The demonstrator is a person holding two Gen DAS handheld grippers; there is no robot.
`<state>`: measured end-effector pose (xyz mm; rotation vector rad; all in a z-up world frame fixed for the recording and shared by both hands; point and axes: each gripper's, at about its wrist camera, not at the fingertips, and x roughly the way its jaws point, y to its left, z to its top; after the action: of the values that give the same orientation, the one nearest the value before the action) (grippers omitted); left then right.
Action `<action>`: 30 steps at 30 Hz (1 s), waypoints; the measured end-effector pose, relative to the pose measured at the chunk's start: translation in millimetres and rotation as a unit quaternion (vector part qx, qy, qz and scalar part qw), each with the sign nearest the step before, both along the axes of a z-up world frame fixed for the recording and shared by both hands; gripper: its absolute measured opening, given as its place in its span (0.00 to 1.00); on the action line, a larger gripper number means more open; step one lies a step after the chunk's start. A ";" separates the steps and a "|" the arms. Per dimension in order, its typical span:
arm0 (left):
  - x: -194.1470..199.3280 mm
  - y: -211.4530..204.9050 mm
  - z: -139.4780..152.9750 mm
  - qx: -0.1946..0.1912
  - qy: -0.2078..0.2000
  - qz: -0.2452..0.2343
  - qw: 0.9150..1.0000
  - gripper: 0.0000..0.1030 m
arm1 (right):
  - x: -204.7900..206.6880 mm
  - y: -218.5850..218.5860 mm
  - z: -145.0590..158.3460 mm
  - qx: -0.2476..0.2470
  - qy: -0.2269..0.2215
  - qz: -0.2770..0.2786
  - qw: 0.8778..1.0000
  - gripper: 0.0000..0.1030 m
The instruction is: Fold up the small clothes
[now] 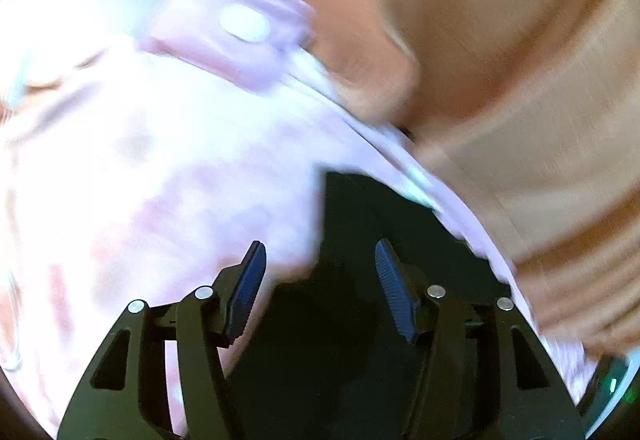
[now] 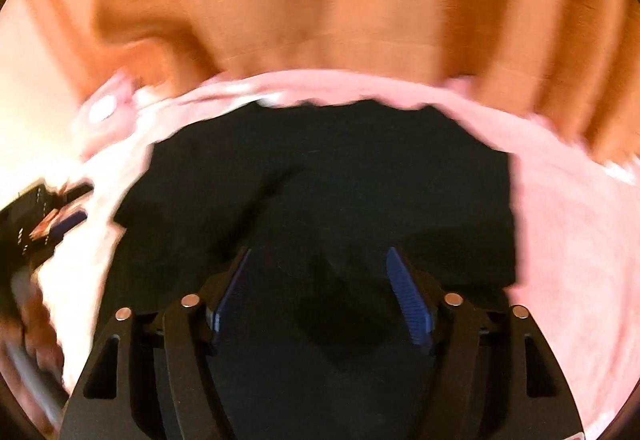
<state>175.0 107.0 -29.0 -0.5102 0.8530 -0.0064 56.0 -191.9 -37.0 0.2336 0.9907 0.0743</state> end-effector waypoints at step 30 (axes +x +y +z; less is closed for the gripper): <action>10.8 -33.1 -67.6 -0.082 0.146 -0.059 0.984 0.60 | -5.9 -142.6 -34.2 0.177 0.052 -0.169 0.968 0.26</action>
<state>185.8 73.8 -96.6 -0.6234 1.1760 -0.1138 50.2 -334.5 -71.2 0.7384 1.0257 -0.0747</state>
